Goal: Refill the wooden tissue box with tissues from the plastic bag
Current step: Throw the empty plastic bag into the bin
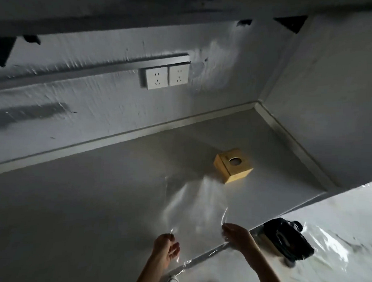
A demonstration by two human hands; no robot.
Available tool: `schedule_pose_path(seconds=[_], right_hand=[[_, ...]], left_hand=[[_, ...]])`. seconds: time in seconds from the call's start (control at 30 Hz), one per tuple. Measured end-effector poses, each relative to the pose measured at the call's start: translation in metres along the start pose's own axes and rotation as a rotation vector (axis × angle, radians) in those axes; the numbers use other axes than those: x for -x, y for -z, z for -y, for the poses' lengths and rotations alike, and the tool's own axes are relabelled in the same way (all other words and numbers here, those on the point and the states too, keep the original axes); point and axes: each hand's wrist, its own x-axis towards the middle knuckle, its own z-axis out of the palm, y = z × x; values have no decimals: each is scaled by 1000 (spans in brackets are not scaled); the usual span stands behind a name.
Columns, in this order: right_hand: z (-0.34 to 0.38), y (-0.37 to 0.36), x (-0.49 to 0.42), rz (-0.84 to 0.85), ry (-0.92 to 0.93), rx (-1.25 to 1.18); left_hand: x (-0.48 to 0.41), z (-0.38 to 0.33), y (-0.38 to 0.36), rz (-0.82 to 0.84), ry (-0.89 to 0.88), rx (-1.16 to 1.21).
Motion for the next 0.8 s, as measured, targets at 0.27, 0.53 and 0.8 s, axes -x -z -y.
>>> schedule_pose_path(seconds=[0.27,0.53,0.8], right_hand=[[-36,49,41,-296,220,-68],[-45,117,87,-693,515,50],[-101,248,156,-664,532,-384]], left_hand=[[22,20,-14,30,-83,-49],[62,78,-83,111,-77,-281],[105,103,-196,483,-223,-291]])
